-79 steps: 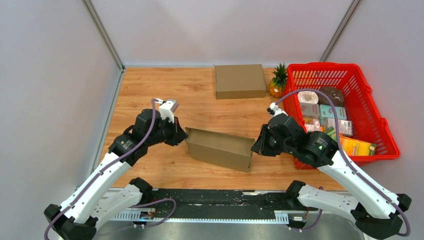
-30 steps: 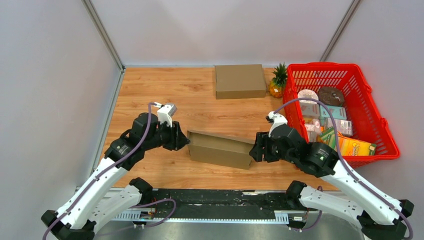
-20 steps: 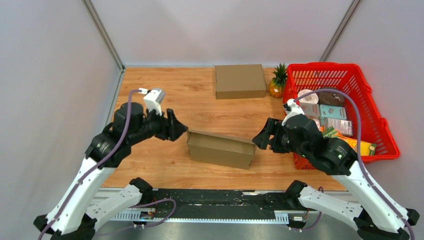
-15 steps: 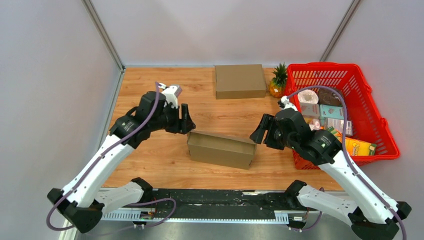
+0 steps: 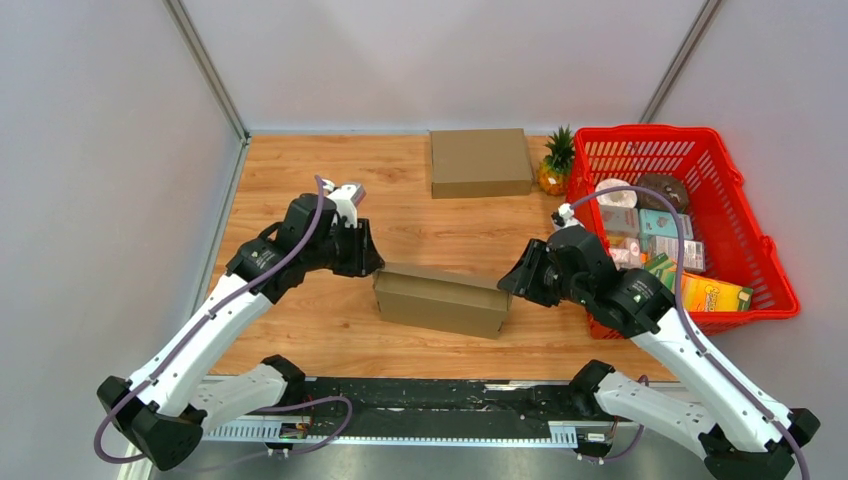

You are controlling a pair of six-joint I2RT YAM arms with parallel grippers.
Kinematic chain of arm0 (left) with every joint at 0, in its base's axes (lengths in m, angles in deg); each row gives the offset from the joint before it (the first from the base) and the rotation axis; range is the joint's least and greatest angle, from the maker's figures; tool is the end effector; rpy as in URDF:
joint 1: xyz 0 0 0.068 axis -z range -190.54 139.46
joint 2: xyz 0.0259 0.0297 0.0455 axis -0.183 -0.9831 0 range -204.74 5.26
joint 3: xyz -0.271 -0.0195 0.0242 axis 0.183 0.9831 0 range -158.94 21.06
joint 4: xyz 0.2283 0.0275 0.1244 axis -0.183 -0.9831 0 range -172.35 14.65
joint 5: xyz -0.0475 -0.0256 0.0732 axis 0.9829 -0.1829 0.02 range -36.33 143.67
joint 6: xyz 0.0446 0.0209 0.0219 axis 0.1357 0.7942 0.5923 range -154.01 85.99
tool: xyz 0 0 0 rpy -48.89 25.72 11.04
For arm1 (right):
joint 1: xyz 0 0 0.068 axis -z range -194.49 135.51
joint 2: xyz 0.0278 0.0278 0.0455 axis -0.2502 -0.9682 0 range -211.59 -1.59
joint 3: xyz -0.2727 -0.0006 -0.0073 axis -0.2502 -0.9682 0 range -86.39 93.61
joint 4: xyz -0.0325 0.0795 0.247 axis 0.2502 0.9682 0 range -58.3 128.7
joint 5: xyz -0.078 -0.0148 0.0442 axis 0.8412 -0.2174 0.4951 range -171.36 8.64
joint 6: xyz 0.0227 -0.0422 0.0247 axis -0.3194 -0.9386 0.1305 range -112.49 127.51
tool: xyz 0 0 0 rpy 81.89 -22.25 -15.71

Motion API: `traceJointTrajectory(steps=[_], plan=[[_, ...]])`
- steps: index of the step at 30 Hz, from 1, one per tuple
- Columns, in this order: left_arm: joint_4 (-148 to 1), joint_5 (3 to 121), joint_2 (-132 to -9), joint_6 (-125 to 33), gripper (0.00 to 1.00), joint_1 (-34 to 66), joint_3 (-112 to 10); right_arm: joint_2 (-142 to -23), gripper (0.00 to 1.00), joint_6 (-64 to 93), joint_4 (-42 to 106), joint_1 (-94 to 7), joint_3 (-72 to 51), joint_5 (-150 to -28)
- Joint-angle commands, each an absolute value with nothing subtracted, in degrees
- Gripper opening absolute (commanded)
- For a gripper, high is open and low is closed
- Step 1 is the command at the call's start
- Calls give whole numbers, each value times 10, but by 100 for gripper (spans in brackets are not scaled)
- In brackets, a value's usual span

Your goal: Fold the paper box

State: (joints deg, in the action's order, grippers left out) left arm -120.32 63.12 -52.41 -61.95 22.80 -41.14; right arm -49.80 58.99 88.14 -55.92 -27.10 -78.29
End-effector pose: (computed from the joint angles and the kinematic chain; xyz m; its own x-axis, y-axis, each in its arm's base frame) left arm 0.1652 -0.1155 0.3449 -0.7817 -0.0388 -0.6225 0.3175 0.8343 -0.4507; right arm 0.1136 0.0978 0.3384 -0.8271 0.3121 -0.4674 0.0234 0.8501 0.5261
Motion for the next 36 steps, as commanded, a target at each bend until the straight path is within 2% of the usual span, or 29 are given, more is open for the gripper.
traceJointTrajectory(steps=[1,2,5,10,13,14,17,18,20,23,27,28,29,31,33,36], plan=[[-1186,637,-504,-626,37,229,-384,-484,37,595,852,-557,-294,-790],[-1185,636,-501,-628,33,229,-376,-482,33,593,851,-557,-300,-789],[-1173,636,-484,-640,29,229,-334,-467,31,576,849,-557,-334,-777],[-1156,640,-451,-650,27,229,-268,-432,25,544,779,-558,-439,-793],[-1187,634,-447,-634,34,229,-303,-427,29,511,807,-558,-413,-793],[-1192,631,-444,-628,43,229,-311,-428,37,499,815,-558,-383,-790],[-1210,614,-436,-611,62,229,-350,-429,52,443,823,-547,-345,-805],[-1213,616,-437,-608,64,220,-367,-432,52,420,824,-538,-337,-853],[-1215,654,-448,-600,64,201,-377,-446,49,405,834,-516,-323,-868],[-1207,707,-465,-595,60,161,-372,-446,45,382,836,-495,-326,-896],[-1140,780,-471,-612,57,155,-305,-441,41,374,822,-485,-359,-943],[-1132,786,-473,-619,52,155,-292,-439,39,372,818,-484,-370,-944],[-1131,781,-474,-619,48,155,-275,-435,34,370,815,-484,-379,-945],[-1130,773,-472,-619,39,155,-256,-428,33,372,808,-484,-408,-956],[-1124,762,-460,-620,38,155,-223,-414,32,377,805,-484,-432,-961],[-1138,742,-444,-615,34,155,-189,-407,25,392,810,-485,-454,-963]])
